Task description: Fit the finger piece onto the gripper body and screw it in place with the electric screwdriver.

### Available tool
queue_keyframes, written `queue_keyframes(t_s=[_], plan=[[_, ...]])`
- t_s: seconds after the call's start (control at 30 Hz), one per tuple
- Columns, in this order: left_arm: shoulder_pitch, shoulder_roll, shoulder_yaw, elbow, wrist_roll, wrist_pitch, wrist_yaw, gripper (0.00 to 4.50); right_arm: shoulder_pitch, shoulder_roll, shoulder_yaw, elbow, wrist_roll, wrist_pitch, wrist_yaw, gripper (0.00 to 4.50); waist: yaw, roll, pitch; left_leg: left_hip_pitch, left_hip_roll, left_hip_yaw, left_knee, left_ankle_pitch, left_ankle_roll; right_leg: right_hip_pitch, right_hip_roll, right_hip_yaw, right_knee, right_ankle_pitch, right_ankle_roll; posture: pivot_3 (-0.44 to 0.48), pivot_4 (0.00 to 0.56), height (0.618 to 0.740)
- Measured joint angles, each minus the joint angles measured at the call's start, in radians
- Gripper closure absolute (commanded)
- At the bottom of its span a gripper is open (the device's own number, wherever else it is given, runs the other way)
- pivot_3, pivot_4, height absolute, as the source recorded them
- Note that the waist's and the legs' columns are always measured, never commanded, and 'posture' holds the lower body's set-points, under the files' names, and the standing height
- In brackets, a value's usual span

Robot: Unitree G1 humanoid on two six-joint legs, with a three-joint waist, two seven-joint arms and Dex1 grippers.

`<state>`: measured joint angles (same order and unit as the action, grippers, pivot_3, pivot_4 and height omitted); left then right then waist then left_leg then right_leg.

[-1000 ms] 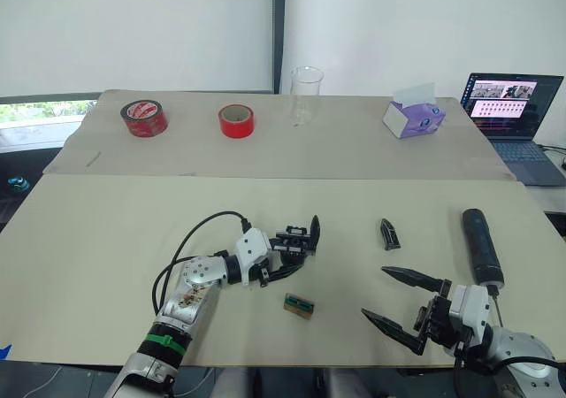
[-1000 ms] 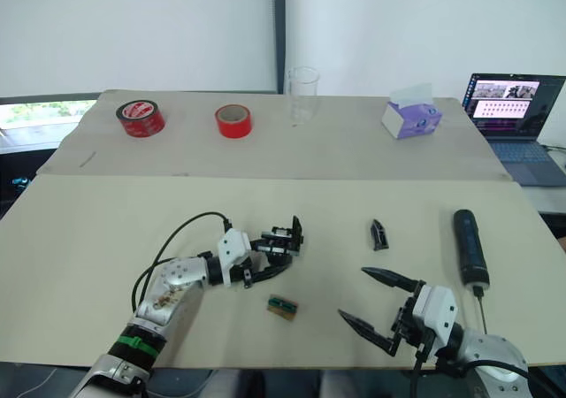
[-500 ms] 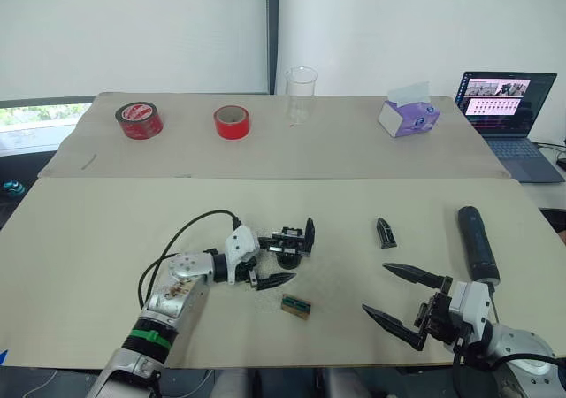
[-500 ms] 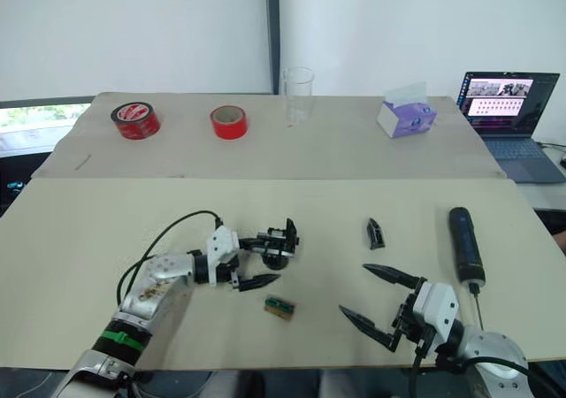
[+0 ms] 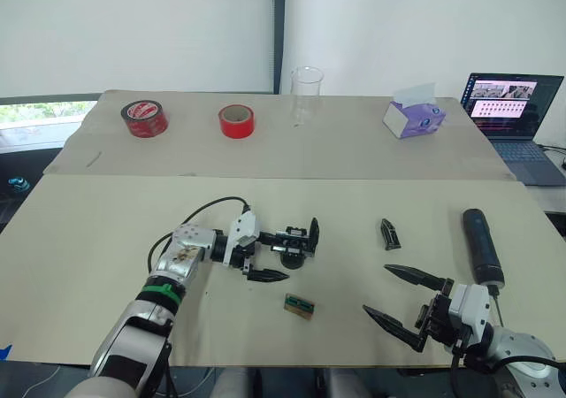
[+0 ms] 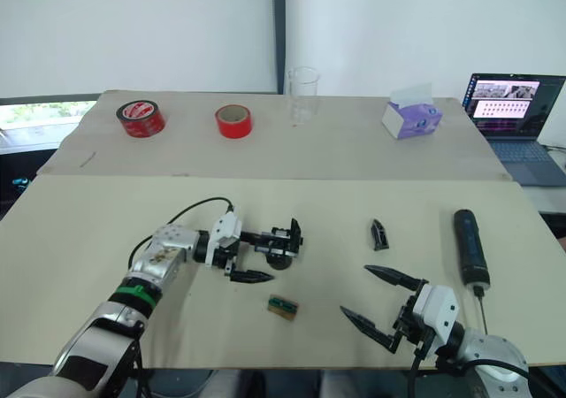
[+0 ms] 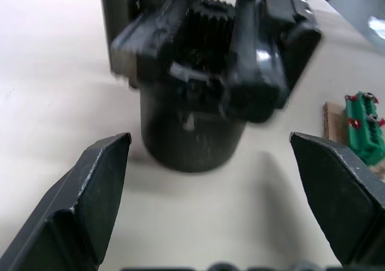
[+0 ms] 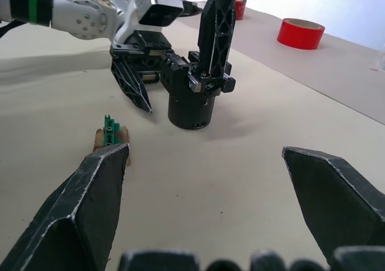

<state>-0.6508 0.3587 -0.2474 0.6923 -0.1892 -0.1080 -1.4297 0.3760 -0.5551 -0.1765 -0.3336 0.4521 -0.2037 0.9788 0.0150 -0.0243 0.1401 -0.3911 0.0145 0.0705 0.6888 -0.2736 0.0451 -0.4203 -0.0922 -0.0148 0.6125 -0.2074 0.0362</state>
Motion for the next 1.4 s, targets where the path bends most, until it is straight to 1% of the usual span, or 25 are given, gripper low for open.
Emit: queue_keyframes(t_s=[0.2, 0.3, 0.33, 0.37, 0.4, 0.43, 0.5, 0.57, 0.6, 0.67, 0.73, 0.83, 0.97, 1.1, 1.17, 1.2, 1.23, 1.27, 1.4], plan=[[-0.043, -0.037, 0.000, 0.092, 0.031, -0.085, -0.037, 0.04, 0.052, 0.007, -0.001, -0.028, -0.010, -0.009, -0.023, 0.00, -0.001, 0.000, 0.000, -0.001, 0.000, 0.000, 0.003, -0.001, 0.002, 0.000, 0.000, 0.000, 0.001, 0.000, 0.000, 0.000, 0.150, 0.740], [-0.050, -0.049, 0.016, 0.124, 0.033, -0.117, -0.021, 0.85, 0.069, 0.014, -0.001, -0.033, -0.019, -0.011, -0.034, 0.00, -0.001, 0.000, 0.000, -0.002, 0.001, 0.000, 0.006, -0.002, 0.003, 0.000, 0.000, 0.000, 0.001, 0.000, 0.001, 0.000, 0.150, 0.740], [-0.049, -0.051, 0.029, 0.131, 0.030, -0.120, -0.011, 1.20, 0.072, 0.017, -0.001, -0.036, -0.020, -0.011, -0.039, 0.00, -0.001, 0.000, 0.000, -0.002, 0.001, 0.000, 0.006, -0.002, 0.003, 0.000, -0.001, 0.000, 0.001, 0.000, 0.001, 0.000, 0.150, 0.740], [-0.047, -0.051, 0.045, 0.134, 0.028, -0.118, 0.004, 1.79, 0.077, 0.020, -0.001, -0.041, -0.023, -0.012, -0.043, 0.00, -0.002, 0.000, 0.000, -0.003, 0.001, 0.000, 0.006, -0.002, 0.003, 0.000, -0.001, 0.000, 0.001, 0.000, 0.001, 0.000, 0.150, 0.740], [-0.036, -0.051, 0.059, 0.121, 0.022, -0.102, 0.016, 2.09, 0.080, 0.023, -0.001, -0.043, -0.028, -0.015, -0.045, 0.00, -0.002, 0.000, 0.000, -0.003, 0.001, 0.000, 0.006, -0.002, 0.003, 0.000, 0.000, 0.000, 0.001, 0.000, 0.002, 0.000, 0.150, 0.740], [-0.010, -0.051, 0.077, 0.084, 0.011, -0.073, 0.041, 2.21, 0.082, 0.028, 0.000, -0.043, -0.031, -0.019, -0.047, 0.00, -0.003, 0.000, 0.000, -0.003, 0.001, 0.000, 0.006, -0.002, 0.003, -0.001, -0.001, 0.000, 0.001, 0.000, 0.002, 0.000, 0.150, 0.740], [0.046, -0.049, 0.094, -0.015, -0.005, -0.008, 0.087, 2.21, 0.084, 0.035, 0.001, -0.043, -0.037, -0.032, -0.050, 0.00, -0.005, 0.000, 0.000, -0.003, 0.002, 0.000, 0.006, -0.002, 0.003, -0.001, 0.000, 0.001, 0.002, 0.000, 0.002, 0.000, 0.150, 0.740], [0.131, -0.039, 0.095, -0.169, -0.006, 0.065, 0.144, 2.21, 0.084, 0.039, 0.005, -0.038, -0.040, -0.044, -0.051, 0.00, -0.006, 0.000, 0.000, -0.003, 0.002, 0.000, 0.006, -0.003, 0.003, -0.002, 0.000, 0.001, 0.002, 0.000, 0.002, 0.000, 0.150, 0.740], [0.185, -0.034, 0.092, -0.262, -0.003, 0.100, 0.186, 2.21, 0.080, 0.043, 0.007, -0.032, -0.042, -0.050, -0.052, 0.00, -0.006, 0.000, 0.000, -0.003, 0.002, 0.000, 0.006, -0.003, 0.003, -0.002, -0.001, 0.001, 0.002, 0.000, 0.002, 0.000, 0.150, 0.740], [0.255, -0.039, 0.091, -0.391, 0.014, 0.168, 0.279, 2.21, 0.067, 0.046, 0.013, -0.020, -0.046, -0.051, -0.053, 0.00, -0.003, 0.000, 0.000, -0.003, 0.002, 0.000, 0.006, -0.003, 0.003, -0.002, -0.002, 0.001, 0.002, 0.000, 0.002, 0.000, 0.150, 0.740], [0.311, -0.049, 0.097, -0.497, 0.031, 0.233, 0.384, 2.21, 0.050, 0.047, 0.020, -0.011, -0.046, -0.052, -0.049, 0.00, 0.001, 0.000, 0.000, -0.003, 0.002, 0.000, 0.006, -0.003, 0.003, -0.001, -0.002, 0.001, 0.002, 0.000, 0.002, 0.000, 0.150, 0.740], [0.383, -0.054, 0.096, -0.623, 0.056, 0.292, 0.502, 2.21, 0.029, 0.047, 0.026, 0.005, -0.046, -0.052, -0.039, 0.00, 0.001, 0.000, 0.000, -0.003, 0.001, 0.000, 0.006, -0.003, 0.003, -0.001, -0.002, 0.001, 0.002, 0.000, 0.002, 0.000, 0.150, 0.740], [0.441, -0.090, 0.091, -0.697, 0.075, 0.334, 0.625, 2.21, 0.017, 0.041, 0.027, 0.024, -0.044, -0.052, -0.021, 0.00, 0.004, 0.000, 0.000, -0.003, 0.001, 0.000, 0.006, -0.003, 0.004, -0.001, -0.002, 0.001, 0.002, 0.001, 0.002, 0.000, 0.150, 0.740], [0.470, -0.094, 0.081, -0.733, 0.068, 0.352, 0.669, 2.21, 0.000, 0.030, 0.027, 0.037, -0.039, -0.052, -0.010, 0.00, 0.000, 0.001, 0.000, -0.002, 0.001, 0.000, 0.006, -0.003, 0.004, -0.001, -0.002, 0.001, 0.002, 0.001, 0.002, 0.000, 0.150, 0.740], [0.474, -0.096, 0.081, -0.745, 0.055, 0.377, 0.675, 1.13, -0.005, 0.023, 0.027, 0.038, -0.037, -0.052, -0.001, 0.00, 0.001, 0.001, 0.000, -0.002, 0.001, 0.000, 0.006, -0.003, 0.004, -0.001, -0.002, 0.001, 0.002, 0.000, 0.002, 0.000, 0.150, 0.740], [0.479, -0.093, 0.079, -0.746, 0.050, 0.377, 0.674, 0.85, -0.007, 0.021, 0.027, 0.038, -0.037, -0.052, 0.002, 0.00, 0.001, 0.001, 0.000, -0.002, 0.001, 0.000, 0.006, -0.003, 0.004, -0.001, -0.002, 0.001, 0.001, 0.000, 0.002, 0.000, 0.150, 0.740], [0.482, -0.087, 0.076, -0.748, 0.048, 0.374, 0.672, 0.30, -0.008, 0.018, 0.027, 0.039, -0.036, -0.052, 0.004, 0.00, 0.000, 0.001, 0.000, -0.002, 0.001, 0.000, 0.006, -0.003, 0.004, 0.000, -0.002, 0.001, 0.001, 0.000, 0.002, 0.000, 0.150, 0.740], [0.482, -0.082, 0.073, -0.749, 0.048, 0.373, 0.671, 0.04, -0.009, 0.017, 0.027, 0.040, -0.036, -0.052, 0.005, 0.00, 0.000, 0.001, 0.000, -0.002, 0.001, 0.000, 0.006, -0.003, 0.004, 0.000, -0.002, 0.001, 0.002, 0.000, 0.002, 0.000, 0.150, 0.740], [0.480, -0.044, 0.070, -0.740, 0.047, 0.355, 0.651, 0.04, -0.022, 0.015, 0.020, 0.051, -0.036, -0.052, 0.007, 0.00, -0.002, 0.002, -0.001, 0.000, 0.001, 0.000, 0.006, -0.003, 0.004, 0.001, -0.002, 0.001, 0.002, 0.000, 0.002, 0.000, 0.150, 0.740]])
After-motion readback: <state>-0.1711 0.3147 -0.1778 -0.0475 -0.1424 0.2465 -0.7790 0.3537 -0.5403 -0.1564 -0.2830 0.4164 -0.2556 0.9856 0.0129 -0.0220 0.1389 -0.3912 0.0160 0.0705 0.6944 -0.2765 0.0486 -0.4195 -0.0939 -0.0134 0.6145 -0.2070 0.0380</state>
